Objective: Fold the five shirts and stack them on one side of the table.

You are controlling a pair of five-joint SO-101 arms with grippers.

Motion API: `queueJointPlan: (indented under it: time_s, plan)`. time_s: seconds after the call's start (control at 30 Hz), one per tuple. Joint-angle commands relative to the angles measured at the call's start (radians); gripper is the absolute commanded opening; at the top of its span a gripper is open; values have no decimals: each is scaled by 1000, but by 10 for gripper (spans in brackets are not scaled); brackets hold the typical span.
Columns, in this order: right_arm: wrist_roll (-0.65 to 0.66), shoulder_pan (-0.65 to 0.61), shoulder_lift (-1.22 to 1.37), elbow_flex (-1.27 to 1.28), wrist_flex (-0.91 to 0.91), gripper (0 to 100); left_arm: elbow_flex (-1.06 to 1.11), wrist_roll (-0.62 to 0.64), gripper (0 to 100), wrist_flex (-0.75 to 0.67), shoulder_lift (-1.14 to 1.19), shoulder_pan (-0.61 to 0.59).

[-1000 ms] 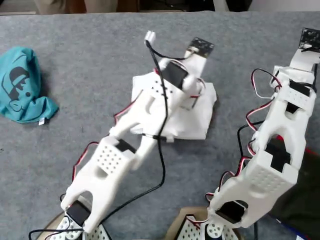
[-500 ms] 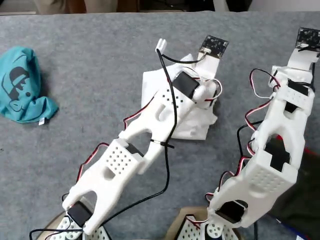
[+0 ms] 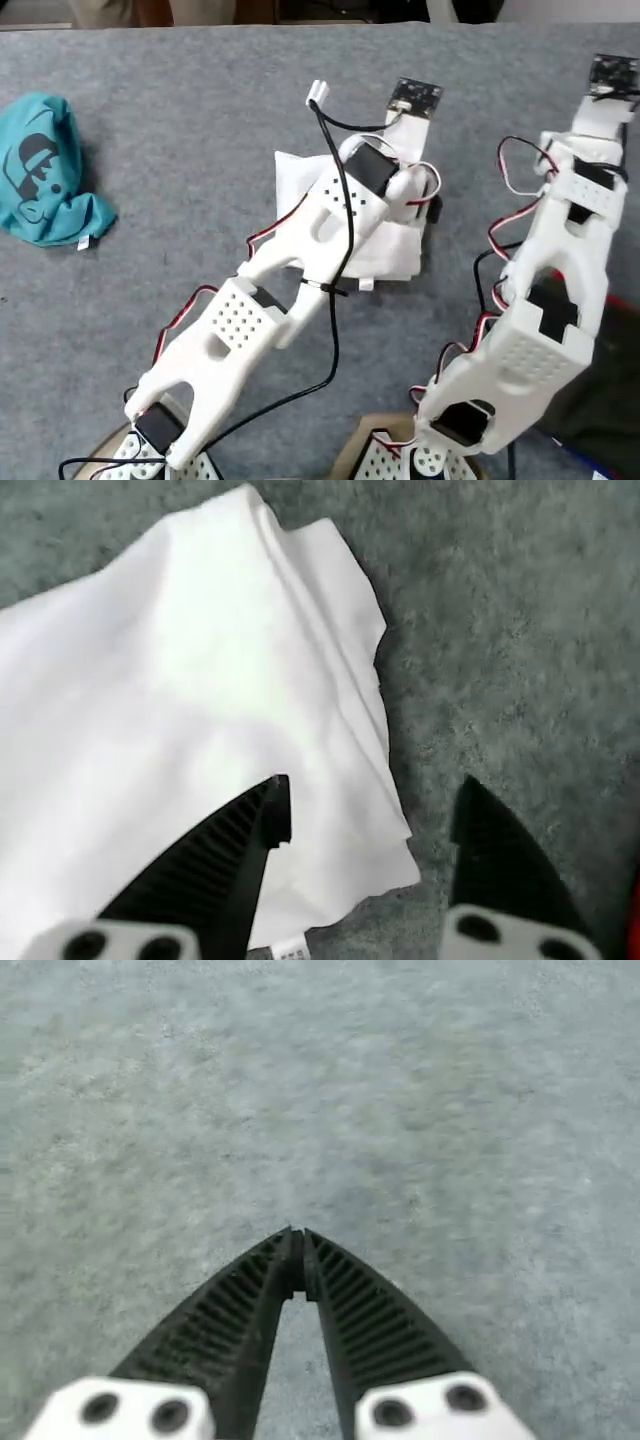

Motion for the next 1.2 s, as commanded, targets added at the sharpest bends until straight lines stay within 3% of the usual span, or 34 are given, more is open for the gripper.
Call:
queueJointPlan:
  time_s: [0.0,0.1,0.27,0.43,0.57,0.7,0.83,1.0,1.17]
  plan:
    - [17,-36,-25,-56,64,5,-135,48,291,40,-85,-100]
    - [97,-65,-64,-124,224,5,-196,49,253,71,-116,-230]
    - [203,-200,-128,-265,559,5,-127,49,57,75,-68,-381]
    - [241,-371,-217,-375,847,5,-104,55,19,77,21,-387]
    - [313,-483,-295,-314,962,5,-104,51,19,40,110,-367]
    - [311,-526,-335,-160,948,5,-112,52,19,-23,189,-371]
    - [313,-519,-323,39,778,5,-112,54,19,-54,219,-367]
    - [356,-443,-231,236,577,5,-112,55,19,-86,225,-356]
    - [402,-366,-139,255,519,5,-112,49,19,-86,225,-356]
